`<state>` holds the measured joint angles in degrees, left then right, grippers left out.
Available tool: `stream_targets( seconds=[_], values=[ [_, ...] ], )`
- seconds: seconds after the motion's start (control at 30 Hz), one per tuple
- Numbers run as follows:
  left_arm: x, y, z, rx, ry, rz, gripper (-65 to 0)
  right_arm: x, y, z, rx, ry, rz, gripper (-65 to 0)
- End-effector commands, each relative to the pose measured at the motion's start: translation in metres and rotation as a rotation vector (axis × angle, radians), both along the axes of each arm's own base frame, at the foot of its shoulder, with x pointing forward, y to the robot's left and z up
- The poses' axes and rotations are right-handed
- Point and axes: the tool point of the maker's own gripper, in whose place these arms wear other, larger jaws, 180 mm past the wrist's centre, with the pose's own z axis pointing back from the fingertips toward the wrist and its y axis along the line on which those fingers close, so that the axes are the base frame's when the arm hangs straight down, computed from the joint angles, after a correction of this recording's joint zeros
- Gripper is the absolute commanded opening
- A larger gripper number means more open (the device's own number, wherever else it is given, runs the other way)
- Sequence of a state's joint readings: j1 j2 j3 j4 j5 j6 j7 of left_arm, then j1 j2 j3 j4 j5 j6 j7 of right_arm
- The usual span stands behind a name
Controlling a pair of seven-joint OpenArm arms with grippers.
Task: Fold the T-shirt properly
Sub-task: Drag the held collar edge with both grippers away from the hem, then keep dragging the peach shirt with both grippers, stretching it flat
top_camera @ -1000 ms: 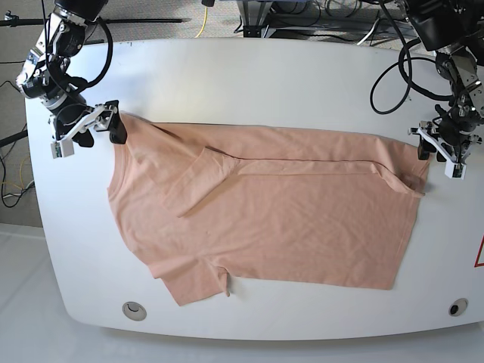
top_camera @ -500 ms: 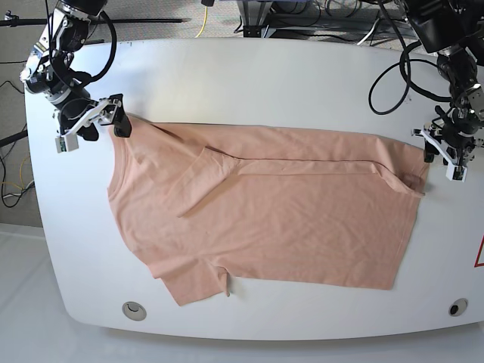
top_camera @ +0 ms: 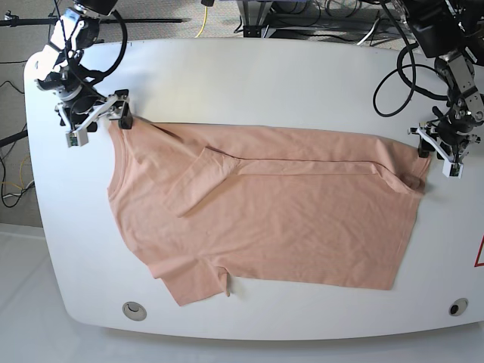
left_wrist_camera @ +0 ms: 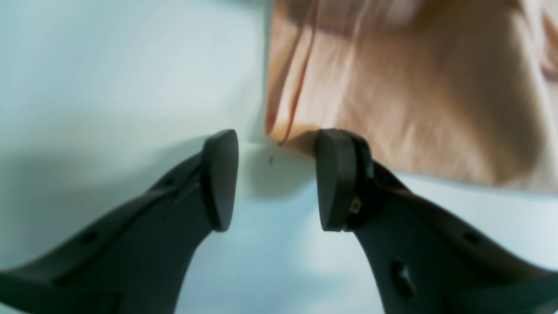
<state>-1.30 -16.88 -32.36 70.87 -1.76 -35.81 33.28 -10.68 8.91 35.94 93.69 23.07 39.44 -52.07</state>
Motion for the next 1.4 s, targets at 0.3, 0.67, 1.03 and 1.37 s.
stream_targets(
  seconds=[0.3,0.67,1.03,1.37],
  values=[
    [0.009,0.004,-0.003,-0.037,-0.065,0.014,-37.5,0.009,0.000,-0.001,-0.095,-0.028,-0.004,-12.3],
    [0.007,0.002,-0.004,-0.040,-0.058,0.009,-37.5,0.008,0.000,-0.002,-0.100,-0.021,-0.004,-12.6],
    [-0.002,-0.008,-0.009,-0.061,-0.044,-0.052,-42.4,0.007,0.009,-0.006,-0.078,-0.019,-0.007,-12.7],
    [-0.004,-0.009,-0.011,-0.086,-0.059,-0.018,-65.0,0.006,0.011,-0.007,-0.074,-0.014,-0.006,-44.5]
  ],
)
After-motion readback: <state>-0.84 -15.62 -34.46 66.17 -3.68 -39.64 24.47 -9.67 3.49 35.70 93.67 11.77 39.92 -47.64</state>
